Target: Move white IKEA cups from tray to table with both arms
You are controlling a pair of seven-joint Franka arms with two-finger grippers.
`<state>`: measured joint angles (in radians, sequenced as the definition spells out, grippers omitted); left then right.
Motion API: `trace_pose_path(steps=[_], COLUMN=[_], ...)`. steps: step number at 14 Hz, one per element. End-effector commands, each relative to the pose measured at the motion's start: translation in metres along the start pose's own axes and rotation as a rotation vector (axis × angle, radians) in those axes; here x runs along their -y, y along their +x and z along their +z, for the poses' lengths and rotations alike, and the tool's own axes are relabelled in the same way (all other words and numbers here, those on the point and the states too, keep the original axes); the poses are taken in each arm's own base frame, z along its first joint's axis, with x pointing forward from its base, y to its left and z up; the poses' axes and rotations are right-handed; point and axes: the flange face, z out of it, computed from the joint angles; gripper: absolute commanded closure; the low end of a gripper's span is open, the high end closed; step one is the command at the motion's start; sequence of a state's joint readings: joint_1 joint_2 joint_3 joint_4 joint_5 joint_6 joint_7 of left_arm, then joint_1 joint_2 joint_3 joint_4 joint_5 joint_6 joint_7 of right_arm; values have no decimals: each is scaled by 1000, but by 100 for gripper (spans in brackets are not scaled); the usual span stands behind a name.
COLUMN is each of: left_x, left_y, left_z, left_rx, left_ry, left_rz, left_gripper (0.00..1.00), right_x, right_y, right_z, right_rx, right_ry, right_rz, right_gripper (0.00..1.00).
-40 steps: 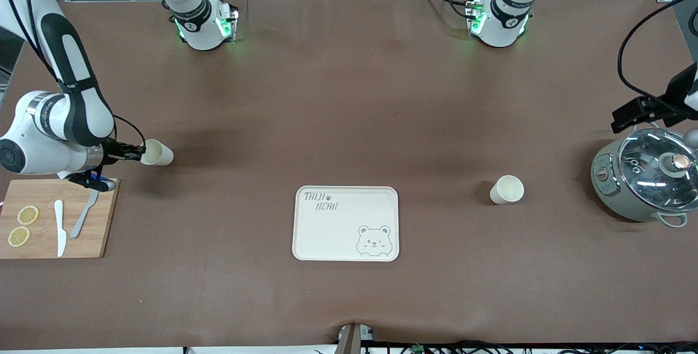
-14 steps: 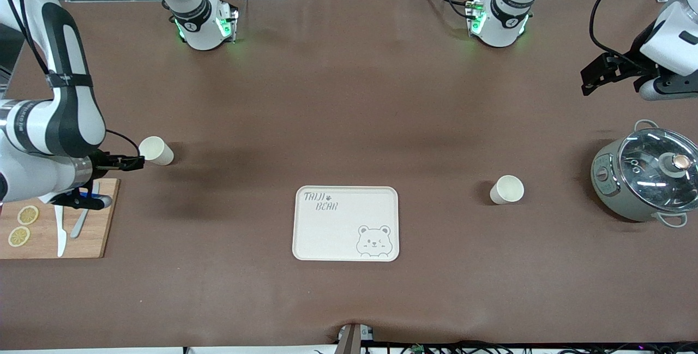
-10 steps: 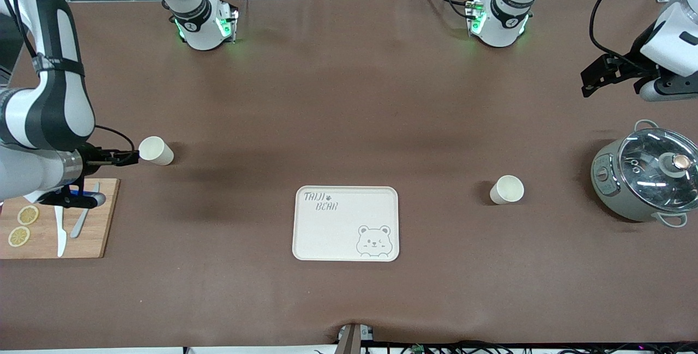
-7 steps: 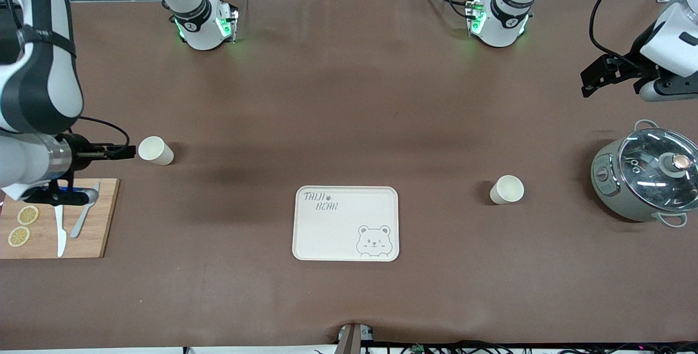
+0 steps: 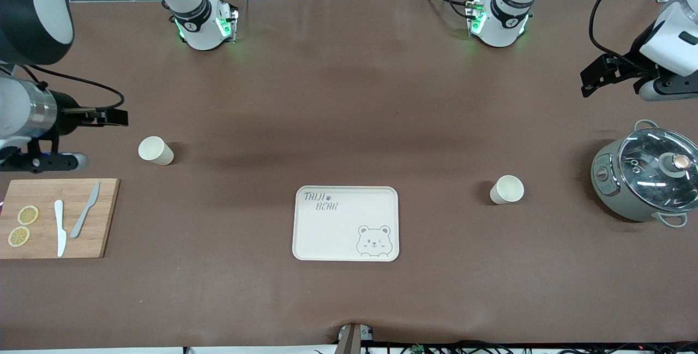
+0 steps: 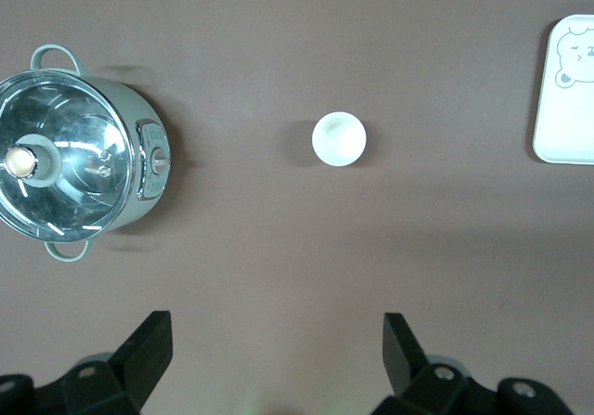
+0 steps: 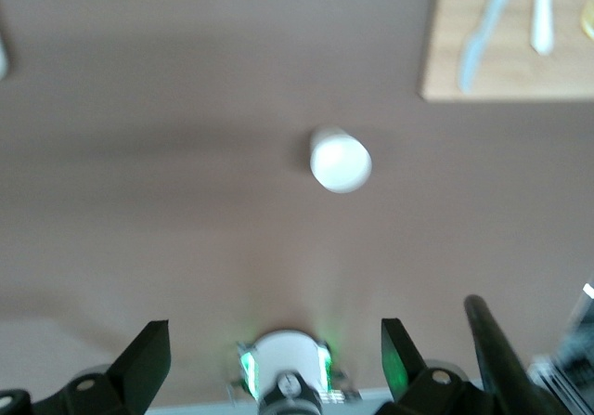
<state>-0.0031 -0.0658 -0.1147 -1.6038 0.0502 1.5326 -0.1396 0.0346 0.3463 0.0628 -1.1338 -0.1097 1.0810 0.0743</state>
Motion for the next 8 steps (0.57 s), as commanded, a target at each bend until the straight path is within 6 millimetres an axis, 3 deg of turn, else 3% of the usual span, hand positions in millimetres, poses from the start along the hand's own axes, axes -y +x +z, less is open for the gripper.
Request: trace_pose_path(steps=[1, 3, 8], left_x=[-1, 0, -1], left_y=[-5, -2, 1], left_z=[-8, -7, -5], left_rx=[-22, -33, -42], left_ry=[-24, -25, -27], left_rz=[11, 11, 16], left_gripper=[0, 0, 0], right_x=[-9, -10, -12], right_y=[-39, -58, -97], right_z=[-32, -44, -47], right_rx=[-63, -117, -207], right_ry=[-22, 5, 85], right_rz=[26, 8, -9], right_gripper=[0, 0, 0])
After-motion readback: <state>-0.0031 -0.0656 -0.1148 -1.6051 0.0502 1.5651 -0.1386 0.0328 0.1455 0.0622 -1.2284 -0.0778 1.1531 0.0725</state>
